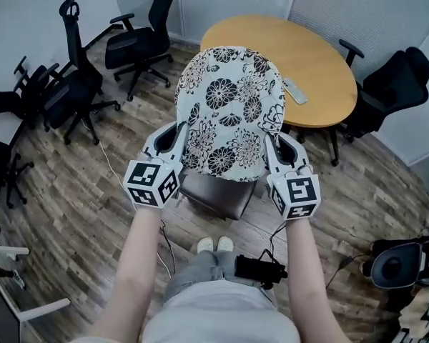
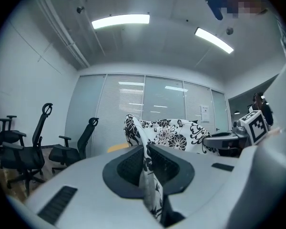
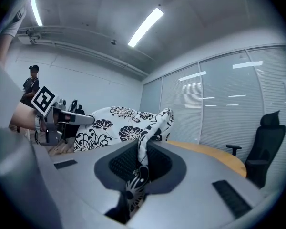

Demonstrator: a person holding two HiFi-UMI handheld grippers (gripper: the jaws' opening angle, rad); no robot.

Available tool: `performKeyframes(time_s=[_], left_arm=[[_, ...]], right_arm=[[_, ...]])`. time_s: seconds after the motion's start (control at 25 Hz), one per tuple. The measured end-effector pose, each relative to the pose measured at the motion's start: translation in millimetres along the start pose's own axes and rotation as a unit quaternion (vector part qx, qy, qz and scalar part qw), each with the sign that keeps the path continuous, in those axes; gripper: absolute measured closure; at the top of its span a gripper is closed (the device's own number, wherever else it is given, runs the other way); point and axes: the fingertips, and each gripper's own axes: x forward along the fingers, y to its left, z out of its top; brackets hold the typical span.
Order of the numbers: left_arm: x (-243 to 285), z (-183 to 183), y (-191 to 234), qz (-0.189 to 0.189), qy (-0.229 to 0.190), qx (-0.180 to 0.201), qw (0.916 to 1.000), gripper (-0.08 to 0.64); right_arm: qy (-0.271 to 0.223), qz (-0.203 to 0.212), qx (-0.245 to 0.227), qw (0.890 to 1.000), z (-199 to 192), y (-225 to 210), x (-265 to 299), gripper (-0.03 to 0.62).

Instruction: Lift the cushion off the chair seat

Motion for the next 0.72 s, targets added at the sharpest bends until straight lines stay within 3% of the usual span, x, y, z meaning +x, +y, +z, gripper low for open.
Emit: performKeyframes(time_s=[0.28,0.72], left_arm=[[5,43,-11,0.01,-0.029,0.013,0.9995,0.528],[-10,58,-26,0.015,-0.058,0.049,0.997,0.528]], right_arm=[[-0.024,-0.039,0.016,0.999,38,-21,-12,0.541],[-0.054,-0.069,0.006,0.996,57,-11,-23,0.541]])
